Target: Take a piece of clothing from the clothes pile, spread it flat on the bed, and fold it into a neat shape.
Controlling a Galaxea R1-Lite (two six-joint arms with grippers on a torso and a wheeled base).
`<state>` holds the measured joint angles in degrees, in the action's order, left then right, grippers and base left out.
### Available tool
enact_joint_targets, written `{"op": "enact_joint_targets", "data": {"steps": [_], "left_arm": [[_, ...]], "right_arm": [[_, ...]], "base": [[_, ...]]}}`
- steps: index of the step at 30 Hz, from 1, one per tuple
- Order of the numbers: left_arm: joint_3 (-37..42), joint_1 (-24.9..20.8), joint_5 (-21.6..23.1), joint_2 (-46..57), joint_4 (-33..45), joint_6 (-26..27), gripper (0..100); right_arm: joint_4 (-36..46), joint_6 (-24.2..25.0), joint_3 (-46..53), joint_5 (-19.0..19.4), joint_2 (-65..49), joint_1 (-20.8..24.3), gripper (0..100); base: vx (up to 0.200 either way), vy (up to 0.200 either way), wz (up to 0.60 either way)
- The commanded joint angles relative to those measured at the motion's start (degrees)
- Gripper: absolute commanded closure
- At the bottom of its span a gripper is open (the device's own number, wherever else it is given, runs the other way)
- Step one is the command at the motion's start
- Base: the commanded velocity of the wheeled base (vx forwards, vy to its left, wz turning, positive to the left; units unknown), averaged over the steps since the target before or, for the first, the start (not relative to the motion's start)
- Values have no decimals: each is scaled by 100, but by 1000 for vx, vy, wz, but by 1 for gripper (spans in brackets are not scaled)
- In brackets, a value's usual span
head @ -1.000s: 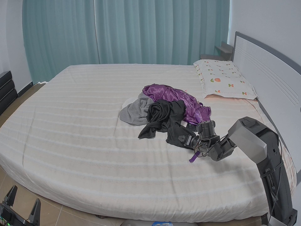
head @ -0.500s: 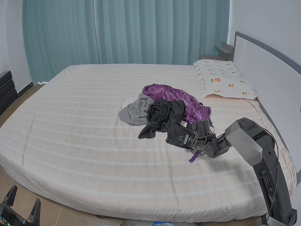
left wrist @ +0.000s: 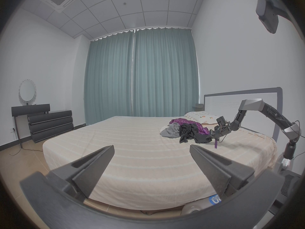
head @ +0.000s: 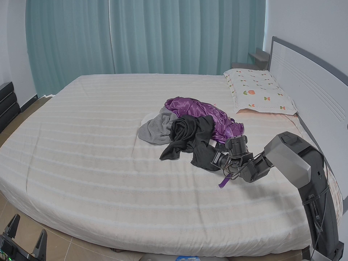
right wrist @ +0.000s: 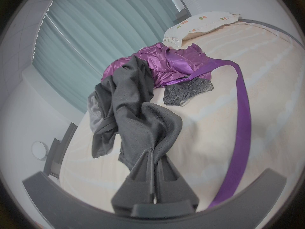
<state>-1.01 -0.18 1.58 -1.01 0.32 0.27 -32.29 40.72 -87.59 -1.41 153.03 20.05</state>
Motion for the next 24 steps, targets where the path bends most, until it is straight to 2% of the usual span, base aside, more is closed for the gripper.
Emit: {"op": "enact_joint_targets", "data": {"steps": [1, 5, 10, 18, 24], "left_arm": [[101, 1, 0, 101, 3, 0, 0], [101, 1, 0, 101, 3, 0, 0], [101, 1, 0, 101, 3, 0, 0], [101, 1, 0, 101, -5, 26, 0], [101, 1, 9, 101, -5, 52, 0]], "right_arm": [[-603, 305, 1104, 273, -942, 7, 100], [-1824, 622, 2150, 326, -1522, 130, 100], [-2563, 630, 3090, 326, -2269, 403, 100], [-2905, 613, 4127, 308, -3640, 851, 100], [-2905, 595, 4470, 282, -4484, 1115, 100]], "base": [[0, 0, 0], [0, 0, 0], [0, 0, 0], [0, 0, 0], [0, 0, 0]]}}
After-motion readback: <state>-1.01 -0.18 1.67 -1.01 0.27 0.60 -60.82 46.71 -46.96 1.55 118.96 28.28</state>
